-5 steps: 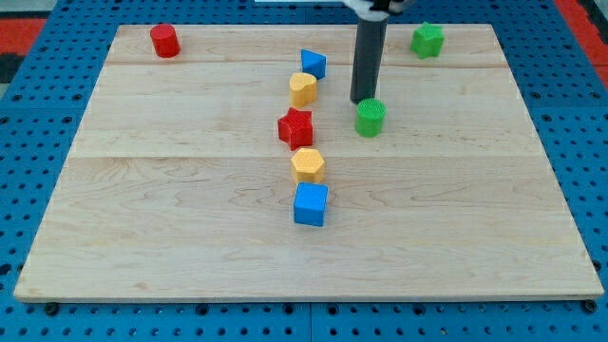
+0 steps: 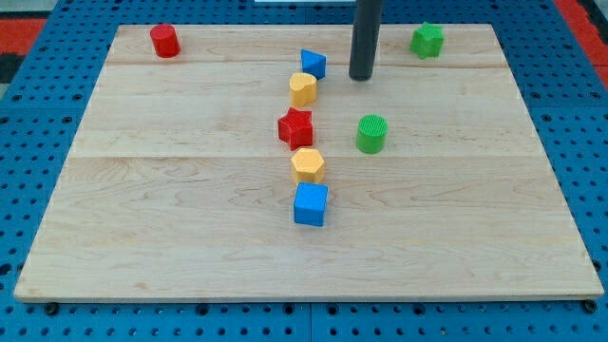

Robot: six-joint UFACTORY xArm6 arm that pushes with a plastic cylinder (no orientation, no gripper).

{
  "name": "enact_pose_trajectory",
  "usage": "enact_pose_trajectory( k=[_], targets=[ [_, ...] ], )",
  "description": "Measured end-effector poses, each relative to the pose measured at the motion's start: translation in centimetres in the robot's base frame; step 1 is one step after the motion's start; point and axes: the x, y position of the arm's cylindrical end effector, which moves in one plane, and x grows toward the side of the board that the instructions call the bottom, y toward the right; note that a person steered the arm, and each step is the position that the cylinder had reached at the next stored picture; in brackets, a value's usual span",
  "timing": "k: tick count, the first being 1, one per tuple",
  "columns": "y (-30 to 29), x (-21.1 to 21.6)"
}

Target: Place the green star right to the green circle

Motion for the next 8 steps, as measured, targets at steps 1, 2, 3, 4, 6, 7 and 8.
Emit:
enact_pose_trajectory(
  k=[1, 2, 3, 4, 6, 7, 8],
  targets=[
    [4.2, -5.2],
    [9.9, -6.0],
    [10.6, -6.3],
    [14.0, -6.5],
    [9.7, -1.6],
    [8.5, -0.4],
    [8.5, -0.4]
  ],
)
